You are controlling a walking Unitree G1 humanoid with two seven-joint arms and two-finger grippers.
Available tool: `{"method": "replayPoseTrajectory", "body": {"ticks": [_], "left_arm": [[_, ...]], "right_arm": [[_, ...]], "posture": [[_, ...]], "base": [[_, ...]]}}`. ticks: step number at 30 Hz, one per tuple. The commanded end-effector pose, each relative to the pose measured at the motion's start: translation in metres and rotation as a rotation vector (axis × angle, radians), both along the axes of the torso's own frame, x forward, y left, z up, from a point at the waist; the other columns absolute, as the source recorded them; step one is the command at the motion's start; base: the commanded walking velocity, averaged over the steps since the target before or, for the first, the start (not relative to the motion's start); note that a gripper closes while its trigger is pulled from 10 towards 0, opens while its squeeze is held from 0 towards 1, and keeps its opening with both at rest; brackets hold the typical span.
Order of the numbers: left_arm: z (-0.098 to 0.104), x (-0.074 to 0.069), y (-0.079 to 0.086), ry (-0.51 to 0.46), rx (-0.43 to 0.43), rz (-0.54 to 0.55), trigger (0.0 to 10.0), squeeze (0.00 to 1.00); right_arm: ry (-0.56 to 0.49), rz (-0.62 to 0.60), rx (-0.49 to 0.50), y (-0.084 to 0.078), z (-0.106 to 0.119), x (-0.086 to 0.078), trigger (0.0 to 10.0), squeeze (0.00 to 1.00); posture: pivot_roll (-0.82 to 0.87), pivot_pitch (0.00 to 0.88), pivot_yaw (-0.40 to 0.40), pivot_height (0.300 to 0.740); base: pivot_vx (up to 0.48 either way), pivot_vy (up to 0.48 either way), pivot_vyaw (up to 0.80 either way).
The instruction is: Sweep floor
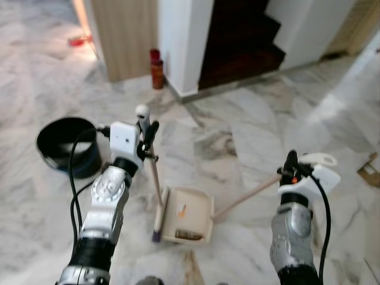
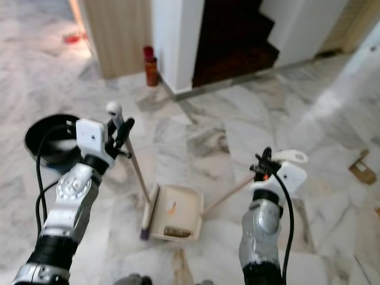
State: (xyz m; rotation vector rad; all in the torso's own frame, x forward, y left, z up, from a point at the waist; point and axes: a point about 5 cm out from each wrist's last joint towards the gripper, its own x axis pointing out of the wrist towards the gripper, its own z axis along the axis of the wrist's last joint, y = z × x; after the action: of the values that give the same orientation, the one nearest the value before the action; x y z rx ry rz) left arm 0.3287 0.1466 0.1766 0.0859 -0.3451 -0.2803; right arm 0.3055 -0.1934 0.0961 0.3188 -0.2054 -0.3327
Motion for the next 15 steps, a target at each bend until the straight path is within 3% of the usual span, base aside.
{"method": "replayPoseTrajectory", "body": {"ticks": [1,15], "left_arm": [[0.0058,-0.0015,-0.0054,-0.029,-0.007,-0.019,10.0,0.0],[0.0058,-0.0017,-0.0057,-0.029,-0.004,-0.022,10.0,0.0]], "right_arm": [[-0.031,-0.018,0.032,-0.0023,0.0042,-0.0004,10.0,0.0],[-0.029,-0.005,0.044,0.0001,0.0029,0.0002,10.0,0.0]], "posture": [[0.18,0.136,-0.092,0.74],[0.19,0.135,-0.092,0.74]], "base": [[0.0,0.277,0.43],[0.0,0.278,0.0]]}}
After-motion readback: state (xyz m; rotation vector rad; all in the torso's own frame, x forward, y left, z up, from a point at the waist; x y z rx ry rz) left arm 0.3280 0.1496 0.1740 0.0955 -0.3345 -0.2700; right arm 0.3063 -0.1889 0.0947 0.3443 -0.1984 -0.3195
